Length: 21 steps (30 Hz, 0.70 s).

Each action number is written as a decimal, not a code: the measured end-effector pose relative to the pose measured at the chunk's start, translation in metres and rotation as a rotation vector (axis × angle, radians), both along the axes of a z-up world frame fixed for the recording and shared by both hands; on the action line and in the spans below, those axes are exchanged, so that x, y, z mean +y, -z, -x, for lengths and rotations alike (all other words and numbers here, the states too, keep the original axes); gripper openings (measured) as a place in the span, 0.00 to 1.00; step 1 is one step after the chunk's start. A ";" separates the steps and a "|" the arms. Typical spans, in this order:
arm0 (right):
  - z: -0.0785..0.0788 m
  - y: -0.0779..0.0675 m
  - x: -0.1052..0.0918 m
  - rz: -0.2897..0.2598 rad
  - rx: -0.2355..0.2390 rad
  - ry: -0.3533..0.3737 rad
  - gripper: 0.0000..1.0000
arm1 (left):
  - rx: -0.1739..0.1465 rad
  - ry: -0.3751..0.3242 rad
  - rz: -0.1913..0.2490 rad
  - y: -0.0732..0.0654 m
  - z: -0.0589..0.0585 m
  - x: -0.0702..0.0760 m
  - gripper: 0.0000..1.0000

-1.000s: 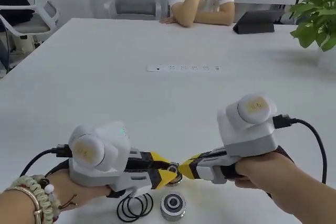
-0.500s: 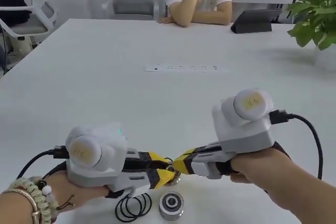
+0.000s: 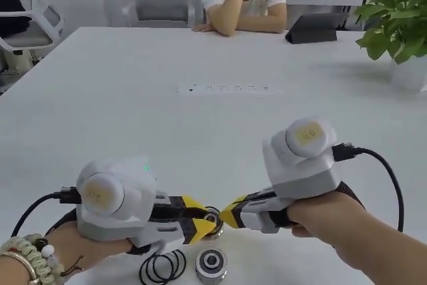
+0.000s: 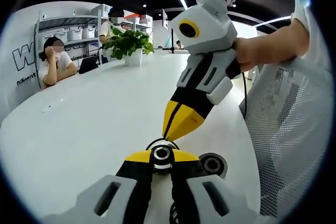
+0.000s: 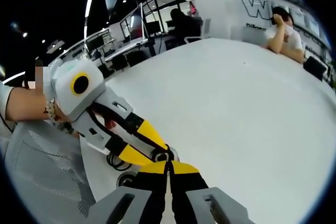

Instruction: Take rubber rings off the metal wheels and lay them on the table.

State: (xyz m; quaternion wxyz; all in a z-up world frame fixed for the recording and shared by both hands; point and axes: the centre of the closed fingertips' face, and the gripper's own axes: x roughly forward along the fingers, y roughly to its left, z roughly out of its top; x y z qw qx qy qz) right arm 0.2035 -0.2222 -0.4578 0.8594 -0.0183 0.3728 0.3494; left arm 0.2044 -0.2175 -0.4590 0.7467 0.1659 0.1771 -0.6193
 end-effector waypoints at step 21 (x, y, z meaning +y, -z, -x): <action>-0.005 -0.008 -0.003 -0.023 -0.009 0.026 0.00 | -0.111 0.021 0.010 -0.066 -0.011 0.010 0.34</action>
